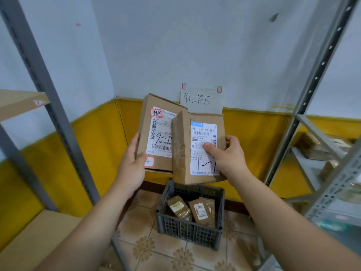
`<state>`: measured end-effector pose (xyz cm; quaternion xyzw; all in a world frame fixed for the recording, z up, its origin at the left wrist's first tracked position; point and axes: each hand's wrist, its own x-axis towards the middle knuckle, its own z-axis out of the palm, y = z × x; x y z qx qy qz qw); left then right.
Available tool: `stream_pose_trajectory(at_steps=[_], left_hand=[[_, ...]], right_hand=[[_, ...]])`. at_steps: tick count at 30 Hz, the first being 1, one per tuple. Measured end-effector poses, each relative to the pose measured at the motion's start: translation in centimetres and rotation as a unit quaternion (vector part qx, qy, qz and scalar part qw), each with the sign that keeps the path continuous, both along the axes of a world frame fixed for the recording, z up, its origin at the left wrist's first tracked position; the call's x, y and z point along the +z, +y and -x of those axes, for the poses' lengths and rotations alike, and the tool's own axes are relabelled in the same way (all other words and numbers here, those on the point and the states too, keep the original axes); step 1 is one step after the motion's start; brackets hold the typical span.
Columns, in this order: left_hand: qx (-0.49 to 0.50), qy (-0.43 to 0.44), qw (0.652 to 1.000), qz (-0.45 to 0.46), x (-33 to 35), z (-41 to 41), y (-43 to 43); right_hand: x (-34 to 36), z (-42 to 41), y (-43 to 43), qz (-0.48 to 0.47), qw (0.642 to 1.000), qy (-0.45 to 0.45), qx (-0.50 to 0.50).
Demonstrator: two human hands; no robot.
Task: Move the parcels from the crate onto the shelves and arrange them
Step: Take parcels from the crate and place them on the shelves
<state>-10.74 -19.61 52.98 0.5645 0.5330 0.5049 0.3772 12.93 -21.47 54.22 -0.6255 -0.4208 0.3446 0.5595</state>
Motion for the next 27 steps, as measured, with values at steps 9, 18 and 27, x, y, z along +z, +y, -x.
stream_pose_trajectory(at_steps=[9,18,27], left_hand=[[-0.061,-0.011,0.998,0.012,-1.2,-2.1,-3.3],[-0.137,0.038,0.990,0.002,-1.8,-7.6,-5.9],[-0.163,0.041,0.985,-0.037,-1.3,-22.0,-15.4]], right_hand=[[-1.1,-0.3,-5.2,0.075,0.995,0.054,-0.030],[-0.5,-4.7,-11.0,0.044,0.995,0.033,-0.086],[0.2,-14.5,-22.8,0.058,0.986,0.008,-0.154]])
